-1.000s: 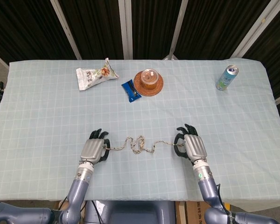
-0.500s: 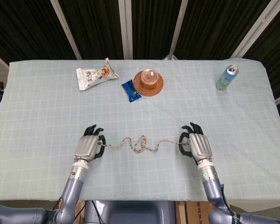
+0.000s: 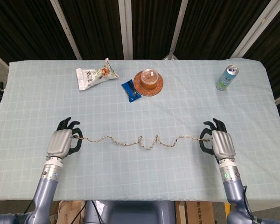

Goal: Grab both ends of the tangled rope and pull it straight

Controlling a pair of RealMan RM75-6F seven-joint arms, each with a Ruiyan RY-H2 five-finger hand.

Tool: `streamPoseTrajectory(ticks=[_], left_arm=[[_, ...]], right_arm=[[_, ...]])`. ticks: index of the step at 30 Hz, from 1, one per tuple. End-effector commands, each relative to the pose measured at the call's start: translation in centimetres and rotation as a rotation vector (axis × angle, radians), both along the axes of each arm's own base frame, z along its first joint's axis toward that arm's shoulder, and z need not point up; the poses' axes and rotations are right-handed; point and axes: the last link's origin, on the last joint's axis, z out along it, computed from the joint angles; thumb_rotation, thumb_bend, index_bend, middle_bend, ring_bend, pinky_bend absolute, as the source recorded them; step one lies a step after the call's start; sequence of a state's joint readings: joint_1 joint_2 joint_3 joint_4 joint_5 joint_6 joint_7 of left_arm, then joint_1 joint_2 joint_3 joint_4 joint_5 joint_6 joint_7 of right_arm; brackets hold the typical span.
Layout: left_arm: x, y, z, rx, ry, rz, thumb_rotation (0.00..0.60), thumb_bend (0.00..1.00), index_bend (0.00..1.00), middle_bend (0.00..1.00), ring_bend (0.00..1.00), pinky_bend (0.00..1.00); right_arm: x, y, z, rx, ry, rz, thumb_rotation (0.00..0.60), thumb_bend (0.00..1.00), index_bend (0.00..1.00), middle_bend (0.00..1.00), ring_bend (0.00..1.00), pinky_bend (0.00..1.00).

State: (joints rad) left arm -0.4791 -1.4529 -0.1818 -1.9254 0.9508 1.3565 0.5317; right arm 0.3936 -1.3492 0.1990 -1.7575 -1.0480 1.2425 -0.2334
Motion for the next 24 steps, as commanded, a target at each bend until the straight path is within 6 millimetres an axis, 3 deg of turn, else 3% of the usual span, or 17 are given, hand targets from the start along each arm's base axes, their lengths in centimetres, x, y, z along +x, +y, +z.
streamPoseTrajectory(ticks=[1, 13, 24], left_arm=[[-1.1, -0.5, 1.7, 0.025, -0.022, 0.021, 0.600, 0.65, 0.61, 0.19, 0.00, 0.00], [-4.9, -1.2, 4.7, 0.071, -0.017, 0.078, 0.600, 0.65, 0.62, 0.20, 0.00, 0.00], [-6.8, -1.7, 5.3, 0.080, 0.012, 0.100, 0.600, 0.65, 0.62, 0.20, 0.00, 0.00]], right_arm=[[-1.0, 0.2, 1.1, -0.021, 0.006, -0.018, 0.600, 0.47, 0.59, 0.24, 0.00, 0.00], [-4.4, 0.5, 3.5, -0.073, 0.026, -0.093, 0.600, 0.47, 0.59, 0.24, 0.00, 0.00], [-6.3, 0.7, 4.2, -0.091, 0.044, -0.135, 0.600, 0.47, 0.58, 0.24, 0.00, 0.00]])
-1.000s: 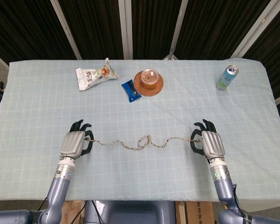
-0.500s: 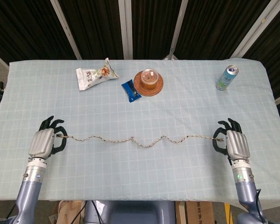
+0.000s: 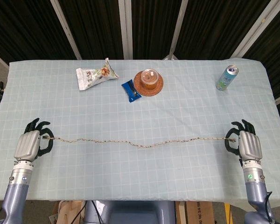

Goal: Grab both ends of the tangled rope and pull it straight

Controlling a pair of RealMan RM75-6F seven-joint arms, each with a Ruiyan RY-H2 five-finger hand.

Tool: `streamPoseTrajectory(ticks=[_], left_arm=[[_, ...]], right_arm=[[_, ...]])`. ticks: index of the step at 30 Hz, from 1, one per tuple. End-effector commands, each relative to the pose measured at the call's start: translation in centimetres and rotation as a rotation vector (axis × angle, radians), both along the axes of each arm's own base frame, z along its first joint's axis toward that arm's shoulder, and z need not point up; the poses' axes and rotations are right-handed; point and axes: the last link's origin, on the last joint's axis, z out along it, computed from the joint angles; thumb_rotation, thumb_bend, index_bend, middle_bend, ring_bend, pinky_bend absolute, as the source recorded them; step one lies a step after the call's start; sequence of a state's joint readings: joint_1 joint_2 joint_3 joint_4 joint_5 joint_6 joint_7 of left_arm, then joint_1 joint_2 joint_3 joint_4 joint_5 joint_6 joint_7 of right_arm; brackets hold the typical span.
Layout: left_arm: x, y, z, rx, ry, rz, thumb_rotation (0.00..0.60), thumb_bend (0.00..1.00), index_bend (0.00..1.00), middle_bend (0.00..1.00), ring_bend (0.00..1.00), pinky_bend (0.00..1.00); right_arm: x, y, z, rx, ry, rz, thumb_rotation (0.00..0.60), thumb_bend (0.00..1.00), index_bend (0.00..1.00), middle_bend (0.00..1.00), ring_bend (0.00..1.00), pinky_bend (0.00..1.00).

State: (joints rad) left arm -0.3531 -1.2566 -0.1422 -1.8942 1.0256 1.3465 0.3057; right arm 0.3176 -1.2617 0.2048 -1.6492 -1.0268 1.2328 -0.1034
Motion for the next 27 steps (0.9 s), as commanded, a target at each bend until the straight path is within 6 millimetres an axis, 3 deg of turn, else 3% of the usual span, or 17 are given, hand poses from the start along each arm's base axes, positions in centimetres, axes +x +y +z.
streamPoseTrajectory(ticks=[1, 15, 27], left_arm=[[-0.5, -0.2, 0.0, -0.001, 0.008, 0.006, 0.600, 0.65, 0.62, 0.20, 0.00, 0.00], [-2.1, -0.4, -0.9, -0.022, 0.020, 0.040, 0.600, 0.65, 0.62, 0.20, 0.00, 0.00], [-3.0, -0.6, -2.9, -0.064, 0.065, 0.052, 0.600, 0.65, 0.62, 0.19, 0.00, 0.00]], right_arm=[[-0.4, 0.1, 0.2, -0.005, 0.004, -0.010, 0.600, 0.47, 0.58, 0.24, 0.00, 0.00], [-1.9, 0.4, -0.1, 0.009, 0.019, -0.043, 0.600, 0.47, 0.59, 0.24, 0.00, 0.00], [-2.7, 0.3, -1.2, 0.046, 0.049, -0.066, 0.600, 0.47, 0.59, 0.24, 0.00, 0.00]])
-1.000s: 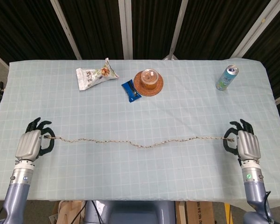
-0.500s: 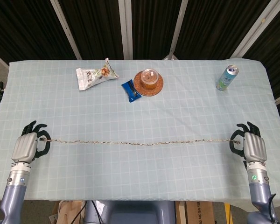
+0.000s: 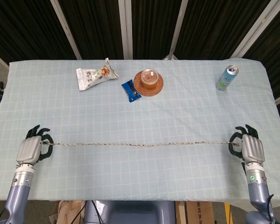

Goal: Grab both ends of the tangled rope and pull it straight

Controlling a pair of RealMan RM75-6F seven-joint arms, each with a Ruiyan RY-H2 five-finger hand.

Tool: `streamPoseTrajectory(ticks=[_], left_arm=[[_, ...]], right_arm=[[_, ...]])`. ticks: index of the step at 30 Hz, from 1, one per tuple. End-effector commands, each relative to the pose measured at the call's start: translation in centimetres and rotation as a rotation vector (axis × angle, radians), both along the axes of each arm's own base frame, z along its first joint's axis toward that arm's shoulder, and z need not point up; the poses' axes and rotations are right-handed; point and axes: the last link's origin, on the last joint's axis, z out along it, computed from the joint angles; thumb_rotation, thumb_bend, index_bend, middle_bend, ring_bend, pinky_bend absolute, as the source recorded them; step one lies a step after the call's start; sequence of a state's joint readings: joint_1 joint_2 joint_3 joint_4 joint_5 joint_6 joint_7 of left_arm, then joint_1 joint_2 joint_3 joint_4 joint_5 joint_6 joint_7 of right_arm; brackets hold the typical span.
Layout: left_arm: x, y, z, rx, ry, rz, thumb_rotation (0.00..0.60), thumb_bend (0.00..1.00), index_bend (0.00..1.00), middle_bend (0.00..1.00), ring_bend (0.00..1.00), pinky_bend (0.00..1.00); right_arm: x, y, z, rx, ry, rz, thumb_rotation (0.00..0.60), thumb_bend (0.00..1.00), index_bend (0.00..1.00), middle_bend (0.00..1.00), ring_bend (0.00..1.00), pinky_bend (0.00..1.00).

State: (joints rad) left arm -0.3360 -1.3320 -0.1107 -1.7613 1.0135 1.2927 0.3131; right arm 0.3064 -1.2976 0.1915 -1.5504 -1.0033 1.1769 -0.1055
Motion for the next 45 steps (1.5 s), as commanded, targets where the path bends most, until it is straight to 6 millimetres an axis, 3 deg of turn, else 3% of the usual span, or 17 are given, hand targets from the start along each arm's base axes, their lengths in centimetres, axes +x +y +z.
streamPoseTrajectory(ticks=[1, 12, 16, 20, 25, 27, 34, 39, 45], left_arm=[[-0.3, 0.0, -0.4, -0.009, 0.013, 0.005, 0.600, 0.65, 0.62, 0.19, 0.00, 0.00], [-1.3, -0.1, -1.4, -0.028, 0.038, 0.031, 0.600, 0.65, 0.60, 0.18, 0.00, 0.00], [-1.4, -0.2, -1.6, -0.038, 0.048, 0.031, 0.600, 0.61, 0.57, 0.16, 0.00, 0.00], [-1.5, -0.2, -1.6, -0.048, 0.049, 0.032, 0.600, 0.53, 0.51, 0.14, 0.00, 0.00], [-1.5, -0.3, -1.5, -0.058, 0.058, 0.026, 0.600, 0.41, 0.41, 0.08, 0.00, 0.00], [-1.5, -0.4, -1.3, -0.065, 0.057, 0.025, 0.600, 0.34, 0.37, 0.06, 0.00, 0.00], [-1.2, -0.8, 1.1, -0.040, 0.037, 0.020, 0.600, 0.19, 0.30, 0.02, 0.00, 0.00], [-0.9, -1.7, 3.5, 0.029, 0.004, -0.029, 0.600, 0.16, 0.21, 0.00, 0.00, 0.00], [-1.7, -5.0, 5.7, 0.037, 0.129, -0.166, 0.600, 0.08, 0.04, 0.00, 0.00, 0.00]], right_arm=[[-0.2, -0.1, -0.4, 0.010, 0.010, -0.004, 0.600, 0.47, 0.59, 0.24, 0.00, 0.00], [-0.9, -0.3, -1.0, 0.029, 0.043, -0.021, 0.600, 0.47, 0.58, 0.24, 0.00, 0.00], [-0.9, -0.3, -1.1, 0.035, 0.046, -0.024, 0.600, 0.47, 0.53, 0.24, 0.00, 0.00], [-1.0, -0.2, -1.2, 0.055, 0.059, -0.026, 0.600, 0.47, 0.39, 0.21, 0.00, 0.00], [-1.1, 0.0, -1.3, 0.085, 0.078, -0.037, 0.600, 0.47, 0.10, 0.10, 0.00, 0.00], [-1.0, 0.1, -1.2, 0.092, 0.087, -0.038, 0.600, 0.47, 0.02, 0.07, 0.00, 0.00], [-0.3, 0.6, -0.1, 0.067, 0.065, -0.022, 0.600, 0.48, 0.00, 0.02, 0.00, 0.00], [0.9, 1.3, 1.7, 0.006, 0.022, 0.036, 0.600, 0.32, 0.00, 0.00, 0.00, 0.00], [2.0, 4.7, 4.0, -0.022, 0.111, 0.225, 0.600, 0.27, 0.00, 0.00, 0.00, 0.00]])
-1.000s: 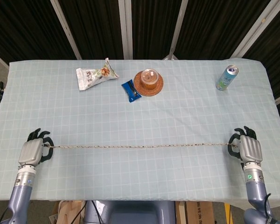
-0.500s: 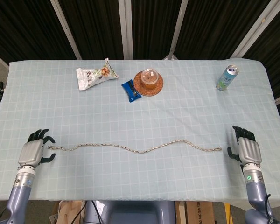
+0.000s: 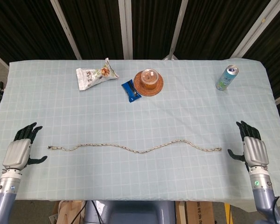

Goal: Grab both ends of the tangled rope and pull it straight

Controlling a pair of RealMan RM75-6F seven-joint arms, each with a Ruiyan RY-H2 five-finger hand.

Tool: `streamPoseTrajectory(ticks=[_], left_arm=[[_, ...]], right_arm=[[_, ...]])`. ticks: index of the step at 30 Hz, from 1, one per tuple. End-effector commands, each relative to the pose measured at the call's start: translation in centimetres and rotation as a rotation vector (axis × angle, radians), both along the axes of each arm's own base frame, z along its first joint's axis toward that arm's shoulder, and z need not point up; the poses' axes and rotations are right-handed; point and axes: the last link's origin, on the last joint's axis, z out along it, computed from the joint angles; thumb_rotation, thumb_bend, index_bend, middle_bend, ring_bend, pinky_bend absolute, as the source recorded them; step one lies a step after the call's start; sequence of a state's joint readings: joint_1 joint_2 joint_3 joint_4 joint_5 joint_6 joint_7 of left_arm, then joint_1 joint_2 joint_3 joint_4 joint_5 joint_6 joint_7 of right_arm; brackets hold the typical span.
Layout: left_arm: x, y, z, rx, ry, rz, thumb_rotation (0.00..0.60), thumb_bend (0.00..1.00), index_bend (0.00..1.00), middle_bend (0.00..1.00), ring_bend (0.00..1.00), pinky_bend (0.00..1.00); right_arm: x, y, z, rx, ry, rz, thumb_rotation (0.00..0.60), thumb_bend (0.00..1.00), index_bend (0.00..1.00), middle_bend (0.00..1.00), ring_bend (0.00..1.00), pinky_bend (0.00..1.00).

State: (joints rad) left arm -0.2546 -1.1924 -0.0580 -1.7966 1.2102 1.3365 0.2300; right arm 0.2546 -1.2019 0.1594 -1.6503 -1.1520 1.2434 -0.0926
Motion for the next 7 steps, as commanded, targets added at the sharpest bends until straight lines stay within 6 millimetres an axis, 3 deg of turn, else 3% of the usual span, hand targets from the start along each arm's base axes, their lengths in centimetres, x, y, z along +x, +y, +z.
streamPoseTrajectory(ticks=[1, 7], left_arm=[[-0.8, -3.2, 2.0, 0.018, 0.081, -0.101, 0.600, 0.07, 0.03, 0.00, 0.00, 0.00], [-1.2, -5.5, 3.3, 0.051, 0.122, -0.195, 0.600, 0.06, 0.00, 0.00, 0.00, 0.00]], right_arm=[[0.6, 3.6, 2.1, -0.035, 0.095, 0.155, 0.600, 0.27, 0.00, 0.00, 0.00, 0.00], [0.2, 7.3, 4.0, -0.077, 0.132, 0.222, 0.600, 0.27, 0.00, 0.00, 0.00, 0.00]])
